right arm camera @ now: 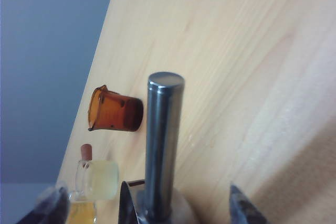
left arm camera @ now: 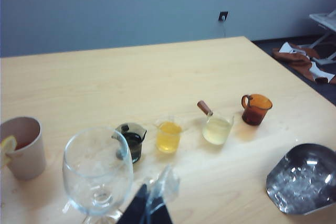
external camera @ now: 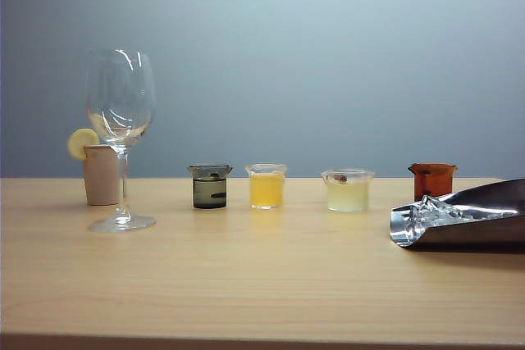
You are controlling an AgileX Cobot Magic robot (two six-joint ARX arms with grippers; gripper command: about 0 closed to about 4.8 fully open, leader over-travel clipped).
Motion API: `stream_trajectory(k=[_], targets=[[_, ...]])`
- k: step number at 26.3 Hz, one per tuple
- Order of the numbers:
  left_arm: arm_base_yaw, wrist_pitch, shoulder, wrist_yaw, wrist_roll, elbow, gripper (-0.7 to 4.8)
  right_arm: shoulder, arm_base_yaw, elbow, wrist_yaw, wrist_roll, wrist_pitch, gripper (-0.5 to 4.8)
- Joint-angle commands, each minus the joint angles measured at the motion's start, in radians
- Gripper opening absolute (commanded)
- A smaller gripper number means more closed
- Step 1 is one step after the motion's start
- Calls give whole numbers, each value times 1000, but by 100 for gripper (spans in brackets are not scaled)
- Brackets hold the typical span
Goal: Pick up the ice scoop on the desk filled with ice cubes, pour the ice into the goblet, and finally put the scoop back on the table.
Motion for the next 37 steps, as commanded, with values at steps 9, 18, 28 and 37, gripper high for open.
stream_trajectory(k=[9,18,28,37], targets=[[1,34,-2,5,3,3,-6,319,2,5,-51,2,358,391],[1,34,-1,5,3,3,-5,486,9,128,-93,-11,370,390],[1,34,-1,4,3,3,-5,633,60,203,-121,-38,385,389],[1,34,5,1,3,3,-5,651,68,203,-105,-37,429,355]])
